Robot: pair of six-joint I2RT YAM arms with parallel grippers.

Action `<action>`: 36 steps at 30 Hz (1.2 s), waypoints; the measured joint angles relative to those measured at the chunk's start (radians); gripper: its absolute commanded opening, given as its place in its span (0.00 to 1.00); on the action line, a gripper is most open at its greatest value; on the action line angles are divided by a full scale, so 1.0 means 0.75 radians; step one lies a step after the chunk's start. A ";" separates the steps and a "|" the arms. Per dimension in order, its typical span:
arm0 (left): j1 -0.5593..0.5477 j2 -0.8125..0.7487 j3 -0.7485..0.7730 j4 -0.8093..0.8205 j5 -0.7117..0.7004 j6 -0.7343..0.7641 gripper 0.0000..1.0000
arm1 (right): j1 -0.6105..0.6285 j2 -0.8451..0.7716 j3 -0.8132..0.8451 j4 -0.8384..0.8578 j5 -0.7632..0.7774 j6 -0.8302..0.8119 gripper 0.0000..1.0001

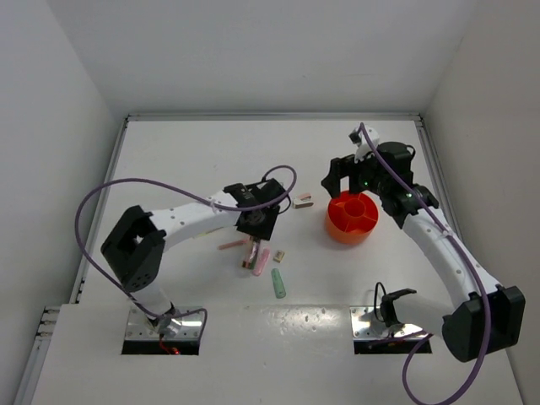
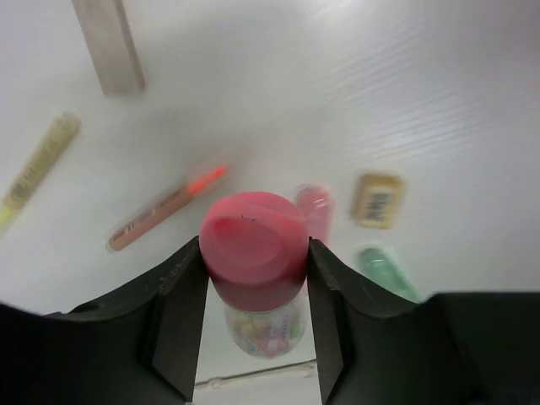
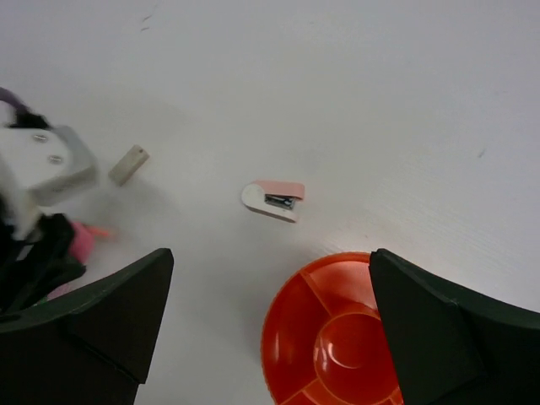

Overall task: Sort the stationery into containers
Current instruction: Pick up the stationery from the center of the board, then place the stationery in the storage box.

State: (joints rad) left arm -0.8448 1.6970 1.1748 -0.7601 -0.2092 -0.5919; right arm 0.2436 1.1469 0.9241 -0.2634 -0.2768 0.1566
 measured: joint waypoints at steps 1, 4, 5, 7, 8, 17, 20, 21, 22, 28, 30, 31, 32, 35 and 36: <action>-0.010 -0.027 0.042 -0.005 -0.009 -0.001 0.00 | -0.001 -0.005 0.000 0.000 0.028 -0.006 0.82; -0.027 -0.174 0.131 0.106 -0.026 -0.003 0.00 | 0.000 -0.035 -0.010 0.022 0.190 -0.046 0.00; -0.027 -0.230 0.142 0.171 -0.024 -0.004 0.00 | -0.001 -0.055 -0.026 0.048 0.259 -0.052 0.00; -0.027 -0.305 0.179 0.287 -0.013 -0.005 0.00 | -0.001 -0.108 -0.072 0.099 0.389 -0.057 0.01; -0.027 -0.313 0.209 0.339 -0.003 -0.004 0.00 | -0.002 -0.138 -0.094 0.126 0.451 -0.062 0.01; -0.026 0.105 0.627 0.603 0.172 0.018 0.00 | -0.008 -0.288 -0.200 0.355 0.868 -0.110 0.25; -0.026 0.248 0.720 0.646 0.223 0.021 0.00 | -0.008 -0.333 -0.252 0.433 0.972 -0.139 0.20; -0.026 0.284 0.743 0.662 0.240 0.021 0.00 | -0.008 -0.346 -0.270 0.457 1.002 -0.150 0.16; -0.026 0.315 0.759 0.681 0.256 0.020 0.00 | -0.008 -0.356 -0.282 0.477 1.026 -0.157 0.12; -0.034 0.386 0.777 0.856 0.357 0.010 0.00 | -0.008 -0.374 -0.304 0.559 1.119 -0.174 0.05; -0.041 0.394 0.777 0.934 0.385 0.005 0.00 | -0.008 -0.378 -0.308 0.578 1.135 -0.175 0.05; -0.045 0.398 0.778 0.967 0.394 0.004 0.00 | -0.008 -0.380 -0.310 0.587 1.139 -0.175 0.05; -0.051 0.404 0.780 0.996 0.401 0.004 0.00 | -0.008 -0.382 -0.312 0.594 1.141 -0.175 0.05; -0.066 0.438 0.792 1.064 0.433 -0.008 0.00 | -0.008 -0.388 -0.319 0.609 1.148 -0.179 0.05; -0.069 0.450 0.793 1.084 0.441 -0.015 0.00 | -0.008 -0.388 -0.322 0.614 1.149 -0.180 0.05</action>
State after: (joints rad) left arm -0.8967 2.0342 1.7699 0.0528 0.1215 -0.6033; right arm 0.2375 0.8558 0.6827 0.1970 0.5850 0.0216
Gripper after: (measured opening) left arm 0.506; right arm 0.056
